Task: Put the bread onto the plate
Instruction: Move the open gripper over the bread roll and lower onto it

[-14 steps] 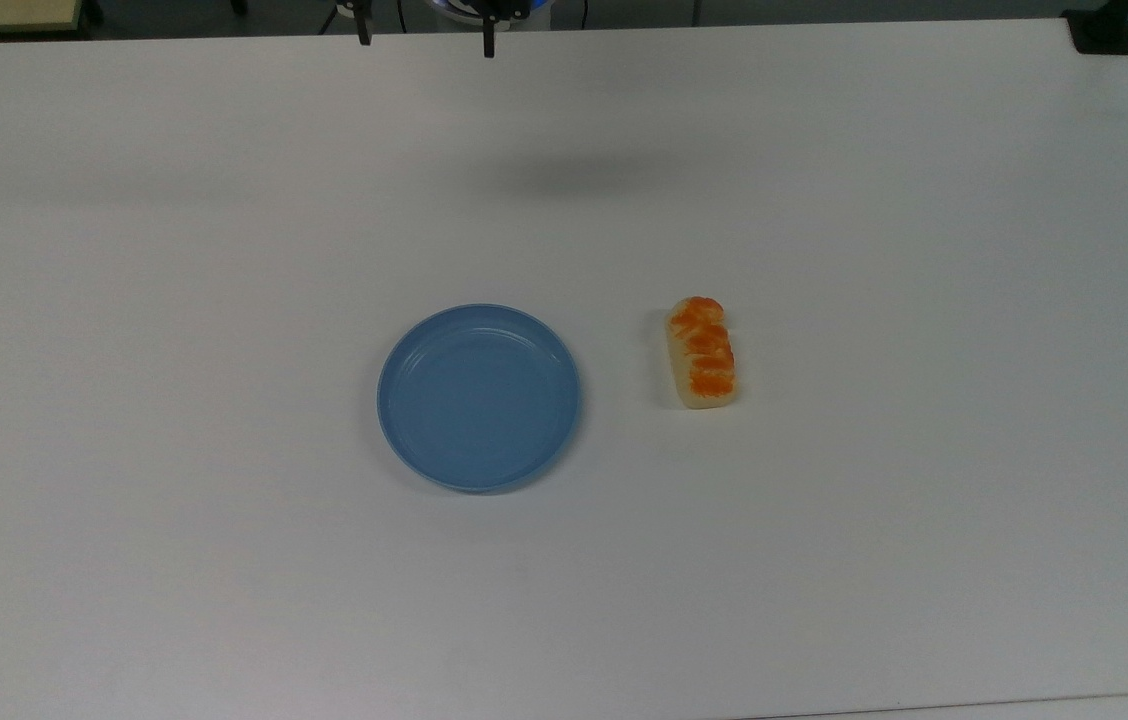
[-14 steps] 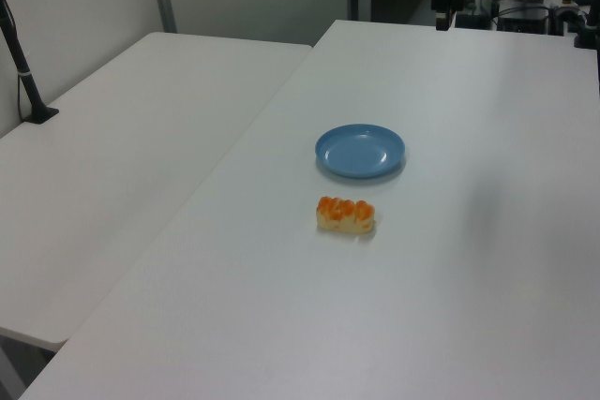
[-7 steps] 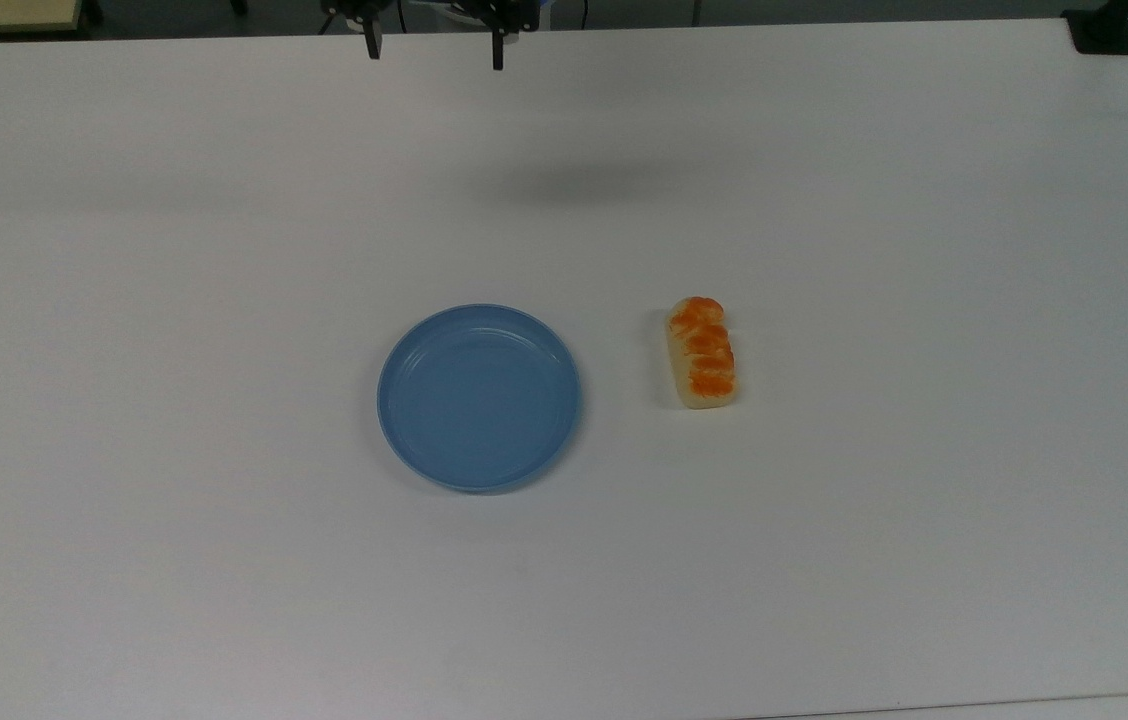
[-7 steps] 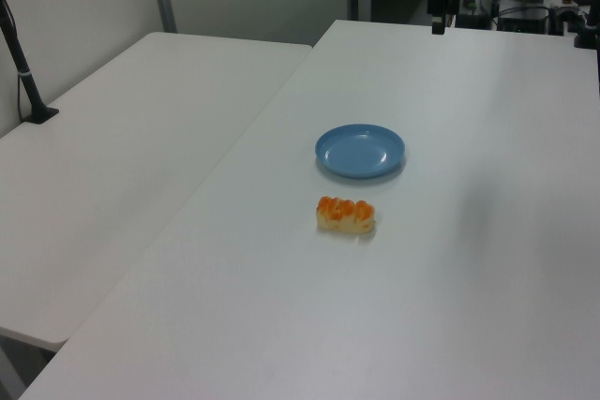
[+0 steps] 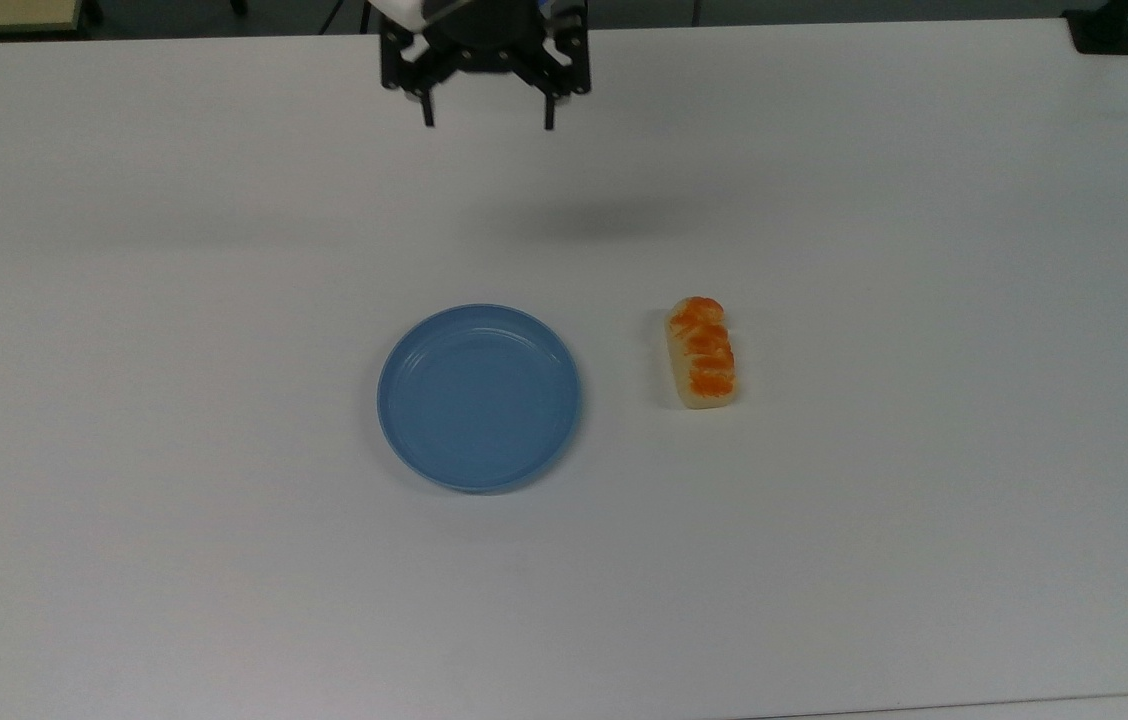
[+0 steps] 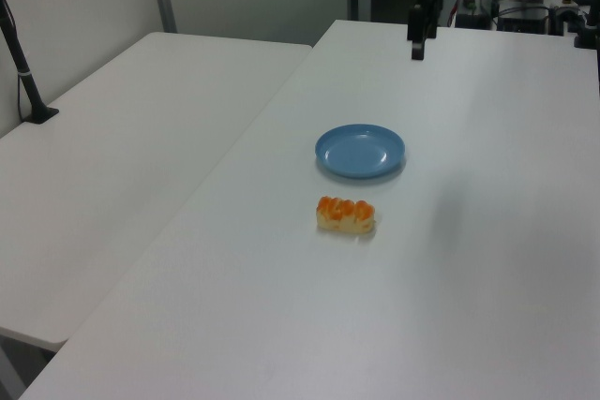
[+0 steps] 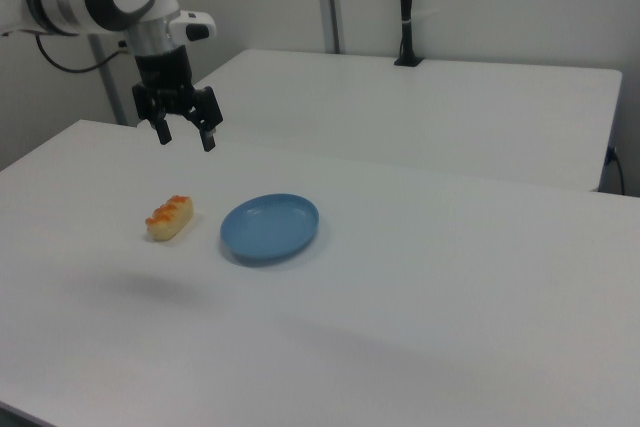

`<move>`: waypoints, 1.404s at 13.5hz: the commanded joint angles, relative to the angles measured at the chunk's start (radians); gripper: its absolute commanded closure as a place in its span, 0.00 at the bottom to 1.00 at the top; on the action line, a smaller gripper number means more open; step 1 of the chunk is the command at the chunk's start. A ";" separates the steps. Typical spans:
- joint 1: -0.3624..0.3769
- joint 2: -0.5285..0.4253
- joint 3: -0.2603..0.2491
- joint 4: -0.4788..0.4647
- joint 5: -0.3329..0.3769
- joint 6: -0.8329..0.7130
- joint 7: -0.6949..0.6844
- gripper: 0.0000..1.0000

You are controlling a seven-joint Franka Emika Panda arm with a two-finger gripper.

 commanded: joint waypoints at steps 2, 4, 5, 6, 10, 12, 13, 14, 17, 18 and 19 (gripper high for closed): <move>0.089 0.091 -0.008 -0.013 0.018 0.104 0.018 0.00; 0.127 0.141 -0.008 -0.011 0.016 0.168 0.088 0.00; 0.144 0.171 -0.009 -0.011 0.009 0.202 0.122 0.00; 0.161 0.197 -0.009 -0.011 0.004 0.231 0.151 0.00; 0.213 0.287 -0.009 -0.011 -0.001 0.345 0.272 0.00; 0.242 0.345 -0.009 -0.011 -0.001 0.411 0.320 0.00; 0.250 0.364 -0.009 -0.011 -0.002 0.431 0.328 0.00; 0.268 0.390 -0.009 -0.011 -0.004 0.463 0.332 0.00; 0.287 0.432 -0.009 -0.010 -0.062 0.494 0.391 0.00; 0.287 0.435 -0.009 -0.011 -0.074 0.494 0.395 0.00; 0.287 0.435 -0.009 -0.010 -0.082 0.494 0.395 0.06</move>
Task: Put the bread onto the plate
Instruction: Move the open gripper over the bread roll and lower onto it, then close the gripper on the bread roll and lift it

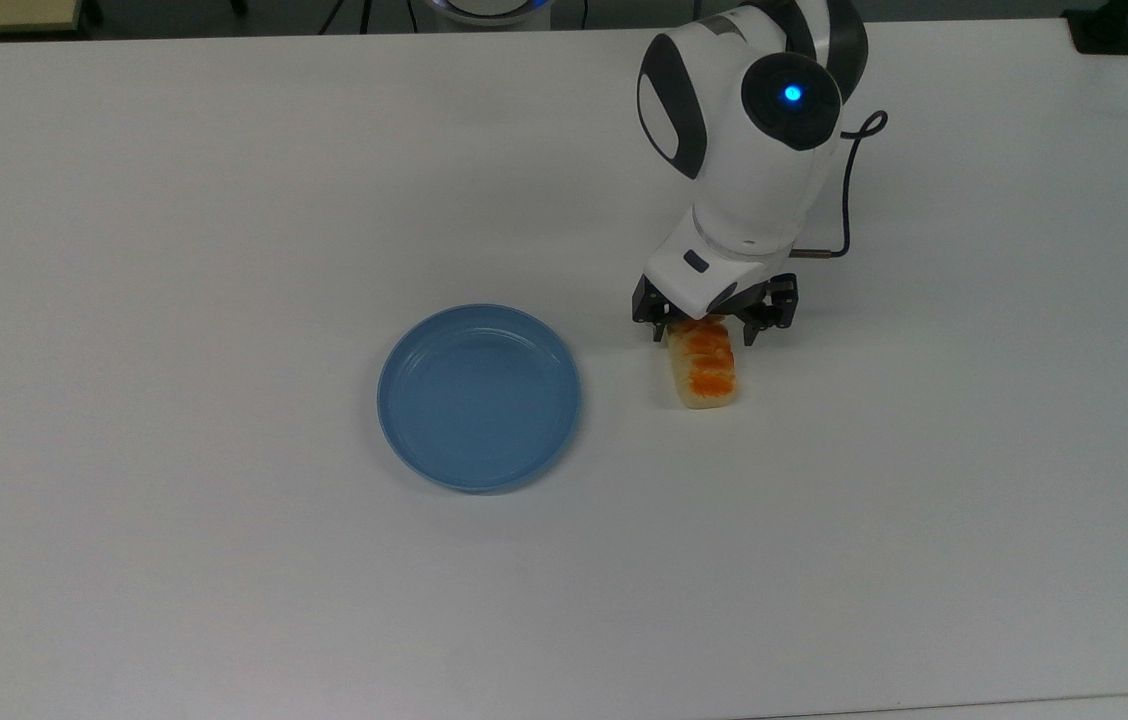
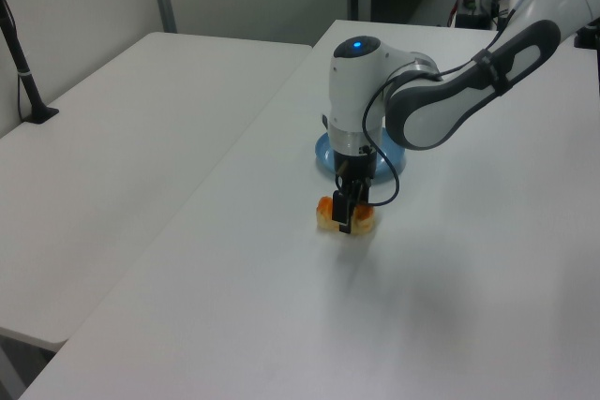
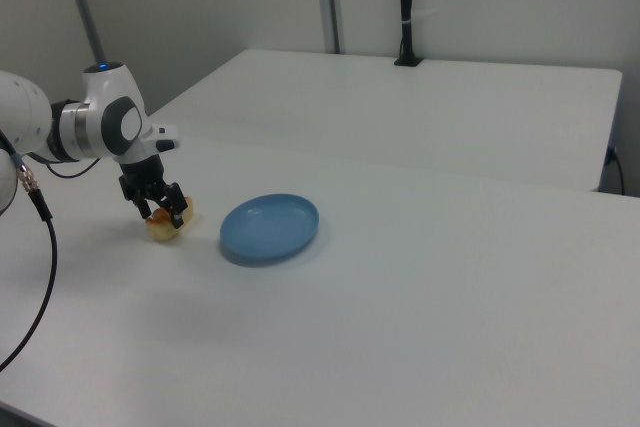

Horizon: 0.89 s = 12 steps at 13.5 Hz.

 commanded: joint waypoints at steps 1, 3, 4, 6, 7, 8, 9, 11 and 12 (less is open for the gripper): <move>0.009 -0.001 -0.012 0.000 -0.045 0.015 0.021 0.22; 0.009 -0.001 -0.012 0.000 -0.062 0.015 0.019 0.50; 0.009 -0.001 -0.012 0.001 -0.062 0.015 0.015 0.62; 0.012 -0.004 -0.012 0.033 -0.060 0.006 0.010 0.73; 0.011 -0.007 -0.012 0.037 -0.060 0.003 0.006 0.73; 0.012 -0.015 -0.012 0.037 -0.060 0.000 0.001 0.73; 0.012 -0.029 -0.012 0.037 -0.060 -0.005 -0.007 0.73; 0.005 -0.065 -0.014 0.038 -0.059 -0.051 -0.036 0.73; -0.001 -0.079 -0.021 0.052 -0.059 -0.077 -0.060 0.73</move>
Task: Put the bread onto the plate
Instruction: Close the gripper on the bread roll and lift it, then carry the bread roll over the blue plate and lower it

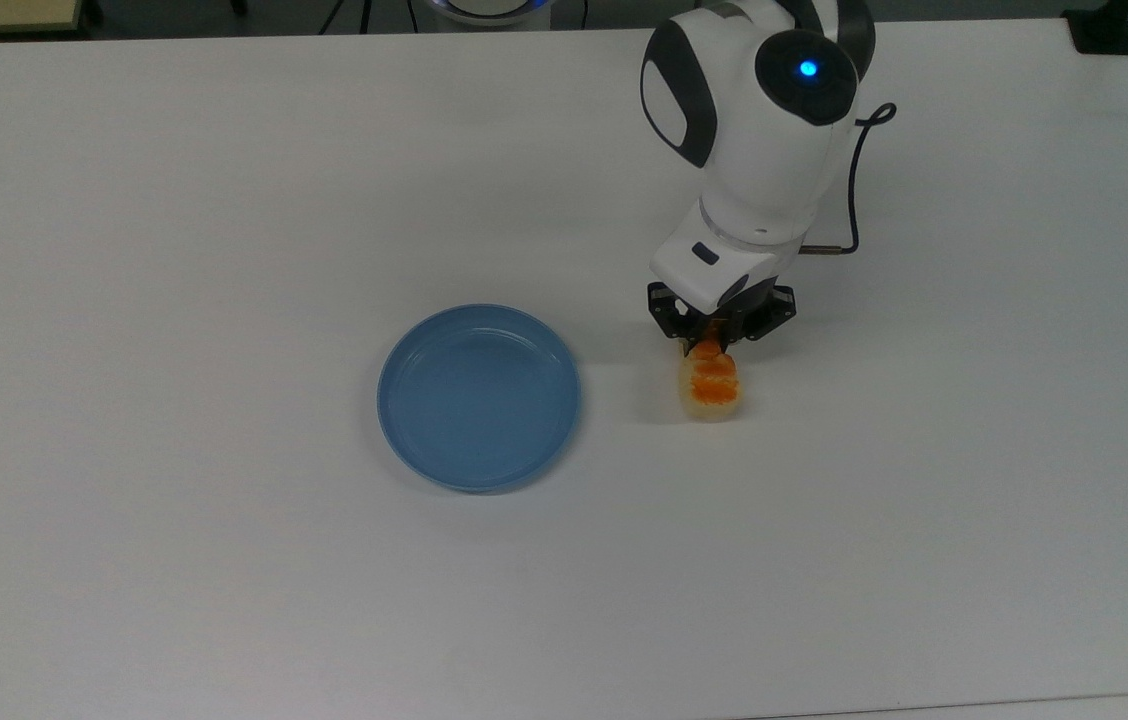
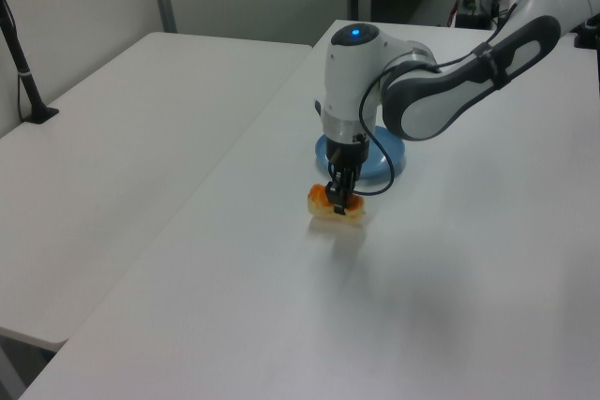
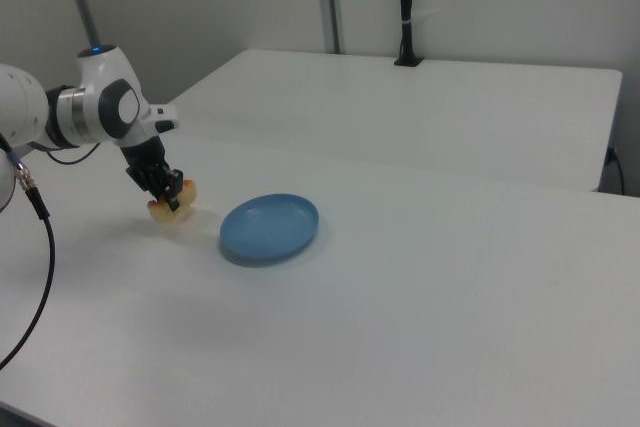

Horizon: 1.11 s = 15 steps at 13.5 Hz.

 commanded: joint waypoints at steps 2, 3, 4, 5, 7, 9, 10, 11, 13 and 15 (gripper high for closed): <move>-0.037 -0.093 -0.023 0.015 -0.010 -0.123 -0.125 0.73; -0.064 -0.100 -0.023 0.023 -0.007 -0.140 -0.165 0.72; -0.090 -0.106 -0.023 0.035 -0.007 -0.156 -0.205 0.72; -0.121 -0.108 -0.023 0.043 -0.006 -0.167 -0.254 0.72; -0.172 -0.105 -0.023 0.053 -0.004 -0.173 -0.351 0.72; -0.218 -0.099 -0.024 0.052 -0.010 -0.171 -0.406 0.72; -0.245 -0.094 -0.024 0.049 -0.012 -0.162 -0.448 0.71; -0.256 -0.078 -0.026 0.049 -0.013 -0.159 -0.459 0.71; -0.276 -0.053 -0.026 0.046 -0.021 -0.154 -0.465 0.69; -0.273 -0.028 -0.026 0.044 -0.033 -0.141 -0.463 0.69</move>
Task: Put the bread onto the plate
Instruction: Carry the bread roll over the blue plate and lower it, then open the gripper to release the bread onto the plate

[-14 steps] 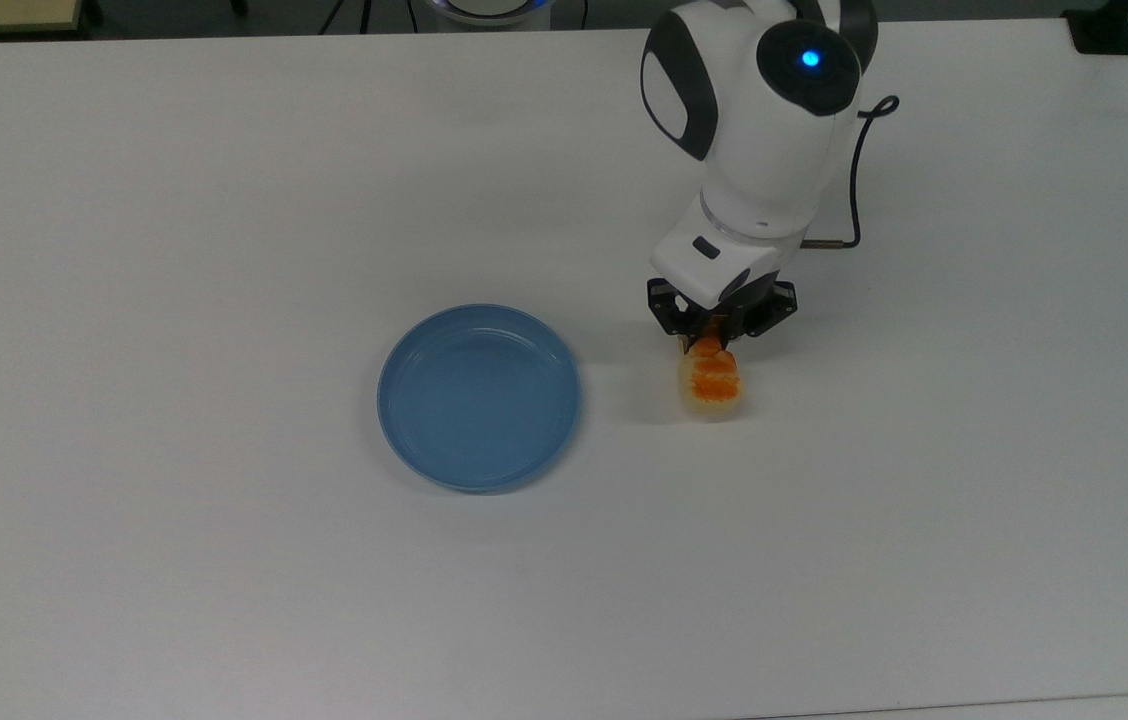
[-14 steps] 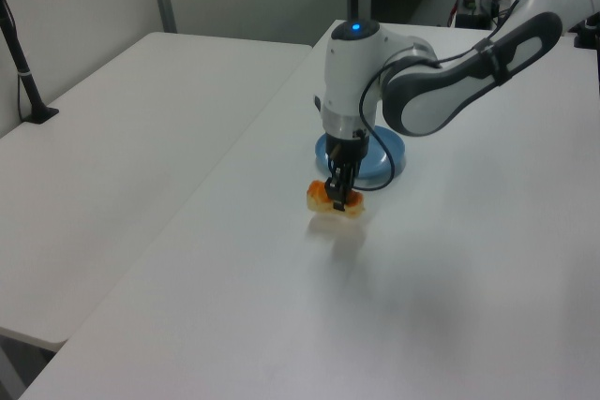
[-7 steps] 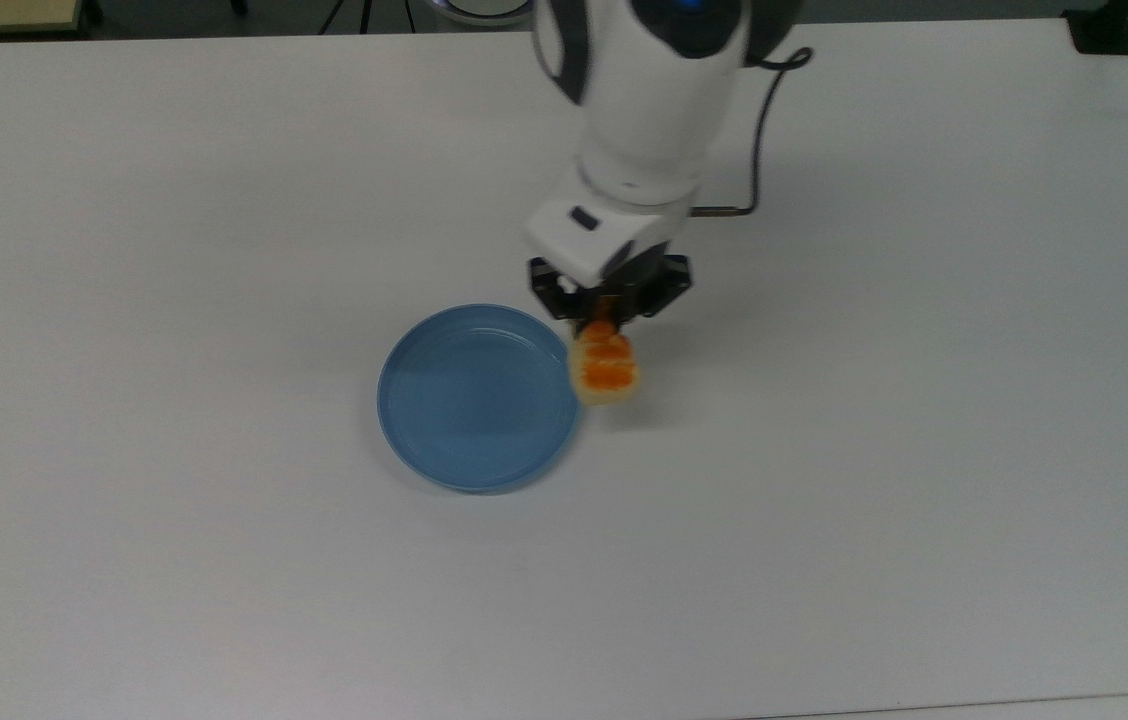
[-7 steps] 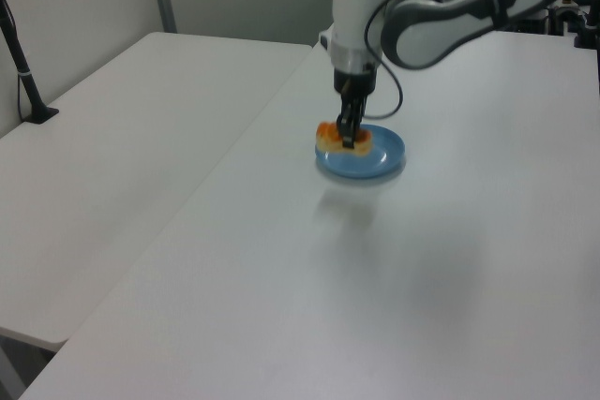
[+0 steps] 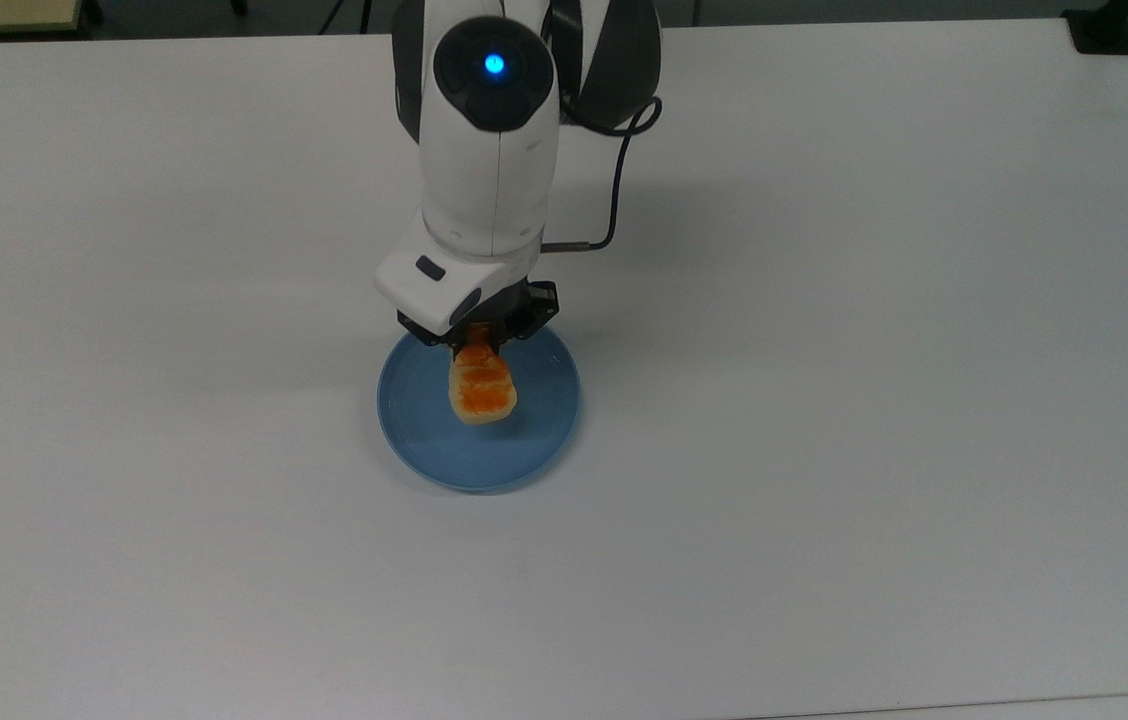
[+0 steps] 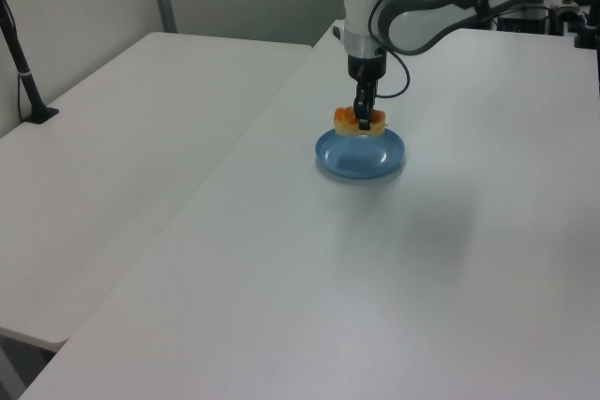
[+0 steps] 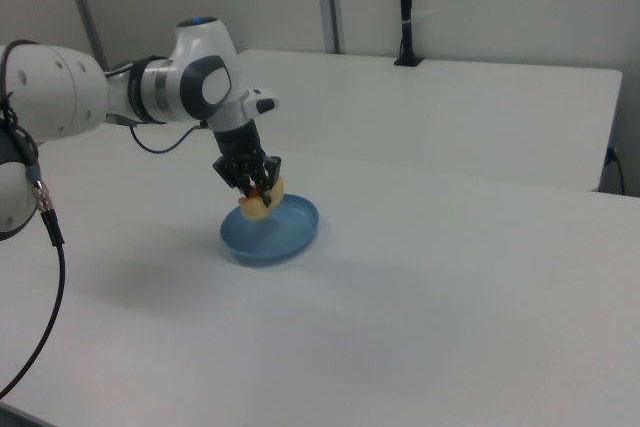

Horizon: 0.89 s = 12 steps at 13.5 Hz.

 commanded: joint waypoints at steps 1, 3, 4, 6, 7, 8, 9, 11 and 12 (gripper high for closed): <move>0.004 0.028 0.002 -0.008 -0.026 0.030 -0.012 0.69; 0.004 0.042 0.000 -0.019 -0.028 0.070 -0.006 0.67; 0.004 0.056 0.000 -0.021 -0.026 0.093 -0.004 0.61; 0.005 0.074 0.000 -0.028 -0.028 0.136 -0.004 0.45; 0.005 0.076 0.000 -0.030 -0.028 0.141 -0.005 0.34; 0.004 0.076 -0.001 -0.033 -0.028 0.141 -0.007 0.17; 0.004 0.073 -0.001 -0.041 -0.028 0.136 -0.005 0.00; 0.004 0.045 -0.001 -0.033 -0.023 0.113 -0.001 0.00; 0.007 0.025 -0.001 -0.031 -0.023 0.086 0.001 0.00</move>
